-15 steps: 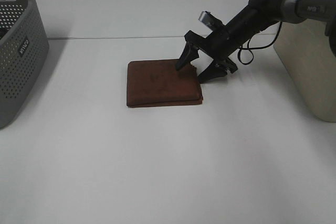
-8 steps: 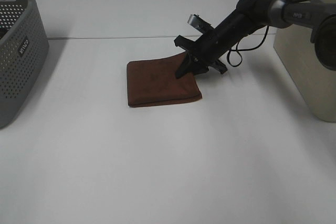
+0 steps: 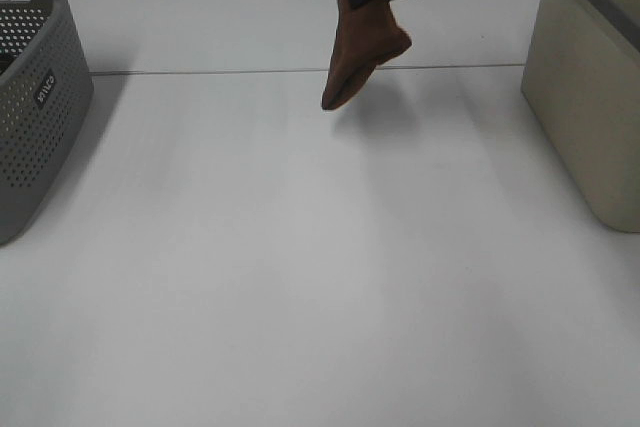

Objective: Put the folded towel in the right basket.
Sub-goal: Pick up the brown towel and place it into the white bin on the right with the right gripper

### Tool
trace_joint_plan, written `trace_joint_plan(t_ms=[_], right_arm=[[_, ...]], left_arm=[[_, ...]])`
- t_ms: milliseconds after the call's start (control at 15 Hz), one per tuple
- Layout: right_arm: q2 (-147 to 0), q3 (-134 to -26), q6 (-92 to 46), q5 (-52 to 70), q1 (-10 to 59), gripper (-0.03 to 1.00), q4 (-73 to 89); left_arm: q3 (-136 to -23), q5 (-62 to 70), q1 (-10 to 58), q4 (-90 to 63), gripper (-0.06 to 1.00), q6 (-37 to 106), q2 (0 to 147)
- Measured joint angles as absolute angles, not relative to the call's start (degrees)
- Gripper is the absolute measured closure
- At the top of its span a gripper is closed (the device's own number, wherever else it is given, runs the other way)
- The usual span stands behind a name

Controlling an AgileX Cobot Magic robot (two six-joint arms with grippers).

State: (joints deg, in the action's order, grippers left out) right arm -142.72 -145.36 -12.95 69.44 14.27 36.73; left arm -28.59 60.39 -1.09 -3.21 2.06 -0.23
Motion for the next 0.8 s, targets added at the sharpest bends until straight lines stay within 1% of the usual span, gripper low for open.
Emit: trace_joint_plan(t_ms=[200, 333, 667, 733, 800], right_arm=[[-134.70, -145.88, -12.78, 69.90, 13.75, 0.89, 27.44], [-129.66, -145.88, -11.63, 70.02, 11.75, 0.89, 22.98], [-119.23, -145.88, -8.82, 70.02, 0.23, 0.89, 15.99], [-116.77, -145.88, -8.48, 70.02, -4.58, 0.89, 15.53], [-116.77, -145.88, -8.48, 70.02, -4.58, 0.89, 15.53]], left_arm=[[-28.59, 60.39, -1.09, -3.21, -0.03, 2.06, -0.23], [-28.59, 60.39, -1.09, -3.21, -0.03, 2.06, -0.23], [-28.59, 60.39, -1.09, -3.21, -0.03, 2.06, -0.23], [-28.59, 60.39, -1.09, -3.21, -0.03, 2.06, -0.23], [-28.59, 60.39, -1.09, -3.21, -0.03, 2.06, -0.23]])
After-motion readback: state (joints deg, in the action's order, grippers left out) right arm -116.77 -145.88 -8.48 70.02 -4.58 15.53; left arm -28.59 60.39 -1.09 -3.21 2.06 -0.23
